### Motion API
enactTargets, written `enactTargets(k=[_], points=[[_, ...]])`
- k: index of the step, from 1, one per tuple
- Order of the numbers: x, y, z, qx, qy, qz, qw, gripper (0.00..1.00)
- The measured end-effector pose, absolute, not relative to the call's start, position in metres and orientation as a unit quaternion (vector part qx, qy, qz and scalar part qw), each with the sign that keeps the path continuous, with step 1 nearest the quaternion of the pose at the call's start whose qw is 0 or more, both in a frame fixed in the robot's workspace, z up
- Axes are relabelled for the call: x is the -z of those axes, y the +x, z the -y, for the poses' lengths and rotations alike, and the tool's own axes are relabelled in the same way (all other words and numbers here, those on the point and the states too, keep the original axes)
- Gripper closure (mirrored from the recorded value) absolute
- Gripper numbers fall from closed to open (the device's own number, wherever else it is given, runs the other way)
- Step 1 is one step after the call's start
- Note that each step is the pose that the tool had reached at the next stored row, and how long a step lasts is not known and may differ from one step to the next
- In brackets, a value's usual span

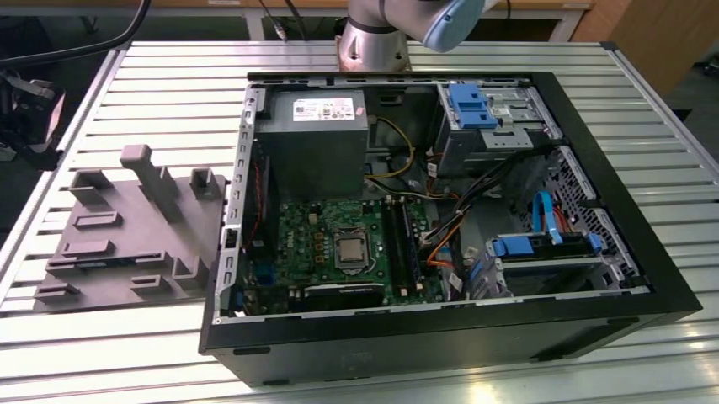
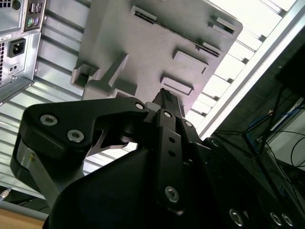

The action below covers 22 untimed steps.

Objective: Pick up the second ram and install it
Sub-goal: 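Pick up the second ram and move it above second insertion slot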

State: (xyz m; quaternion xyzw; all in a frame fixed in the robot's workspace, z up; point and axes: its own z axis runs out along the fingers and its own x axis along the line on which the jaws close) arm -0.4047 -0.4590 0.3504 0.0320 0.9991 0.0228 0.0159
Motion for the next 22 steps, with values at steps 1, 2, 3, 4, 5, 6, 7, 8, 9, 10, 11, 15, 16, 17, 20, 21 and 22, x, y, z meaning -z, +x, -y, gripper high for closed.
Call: enactTargets(k=[1,2,3,4,5,6,7,8,9,10,11,15,16,17,20,21,22], points=[[-0.3504,-0.4047,0.4590,-0.023,0.030,-0.999,0.016,0.89],[-0.3504,-0.4046,0.4590,-0.023,0.027,-0.999,0.016,0.89],[-0.3504,-0.4046,0.4590,-0.023,0.024,-0.999,0.016,0.89],[-0.3504,-0.4046,0.4590,-0.023,0.021,-0.999,0.016,0.89],[-0.3504,-0.4046,0.4590,-0.023,0.018,-0.999,0.016,0.89],[-0.3504,-0.4046,0.4590,-0.023,0.015,-1.000,0.016,0.89],[-0.3504,-0.4046,0.4590,-0.023,0.011,-1.000,0.015,0.89],[-0.3504,-0.4046,0.4590,-0.023,0.007,-1.000,0.015,0.89],[-0.3504,-0.4046,0.4590,-0.023,0.003,-1.000,0.015,0.89],[-0.3504,-0.4046,0.4590,-0.023,-0.002,-1.000,0.015,0.89],[-0.3504,-0.4046,0.4590,-0.023,-0.007,-1.000,0.015,0.89],[-0.3504,-0.4046,0.4590,-0.024,-0.030,-0.999,0.014,0.89],[-0.3504,-0.4046,0.4590,-0.024,-0.035,-0.999,0.014,0.89],[-0.3504,-0.4046,0.4590,-0.024,-0.041,-0.999,0.014,0.89],[-0.3504,-0.4046,0.4590,-0.024,-0.057,-0.998,0.014,0.89],[-0.3504,-0.4046,0.4590,-0.024,-0.063,-0.998,0.014,0.89],[-0.3504,-0.4046,0.4590,-0.024,-0.068,-0.997,0.014,0.89]])
